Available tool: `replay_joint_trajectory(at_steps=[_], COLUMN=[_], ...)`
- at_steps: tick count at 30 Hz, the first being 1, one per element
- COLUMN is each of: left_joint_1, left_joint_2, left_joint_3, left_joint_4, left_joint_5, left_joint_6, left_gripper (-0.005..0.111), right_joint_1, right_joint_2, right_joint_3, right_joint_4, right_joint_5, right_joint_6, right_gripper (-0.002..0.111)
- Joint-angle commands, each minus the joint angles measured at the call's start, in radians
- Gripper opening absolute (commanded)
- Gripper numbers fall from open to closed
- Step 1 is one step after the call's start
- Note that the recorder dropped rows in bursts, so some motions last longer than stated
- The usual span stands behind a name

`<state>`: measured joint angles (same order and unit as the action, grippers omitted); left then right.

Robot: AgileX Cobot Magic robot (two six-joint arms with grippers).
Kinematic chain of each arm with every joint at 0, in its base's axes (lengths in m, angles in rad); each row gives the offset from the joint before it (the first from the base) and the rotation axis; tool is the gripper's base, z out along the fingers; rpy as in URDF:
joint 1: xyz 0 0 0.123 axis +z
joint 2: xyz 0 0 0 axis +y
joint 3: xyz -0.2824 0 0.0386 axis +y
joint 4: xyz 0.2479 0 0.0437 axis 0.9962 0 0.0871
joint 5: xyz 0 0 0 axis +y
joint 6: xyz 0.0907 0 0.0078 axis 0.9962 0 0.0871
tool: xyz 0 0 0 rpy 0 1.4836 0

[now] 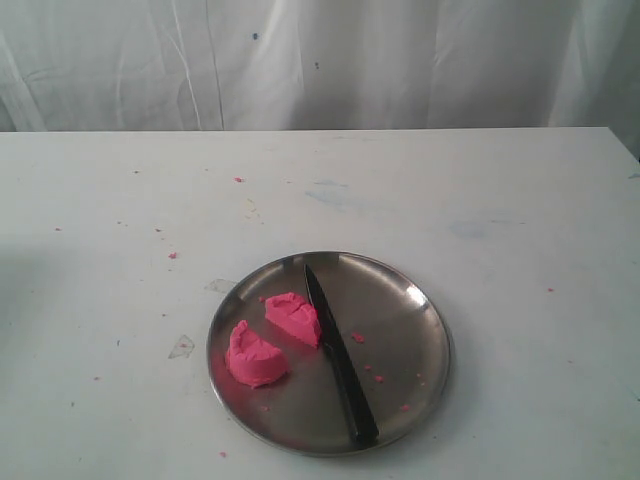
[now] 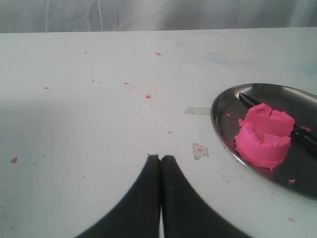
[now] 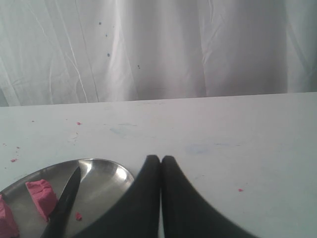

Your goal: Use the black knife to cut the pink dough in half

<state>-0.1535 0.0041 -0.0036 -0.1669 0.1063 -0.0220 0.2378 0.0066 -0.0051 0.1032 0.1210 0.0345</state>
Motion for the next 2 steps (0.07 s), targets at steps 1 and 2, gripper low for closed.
replay_joint_trajectory(at_steps=[1, 2], left_joint_1=[0.003, 0.003], left_joint_2=[-0.004, -0.004], left_joint_3=[0.004, 0.004], left_joint_4=[-0.003, -0.003], left_joint_5=[0.0, 0.0], left_joint_6=[0.0, 0.0], left_gripper=[0.0, 0.0], right_joint_1=[-0.007, -0.007], right_joint_2=[-0.007, -0.007], right_joint_3=[0.005, 0.005], right_joint_4=[-0.002, -0.002], right_joint_5=[-0.002, -0.002], right_joint_6=[0.006, 0.006], right_gripper=[0.0, 0.0])
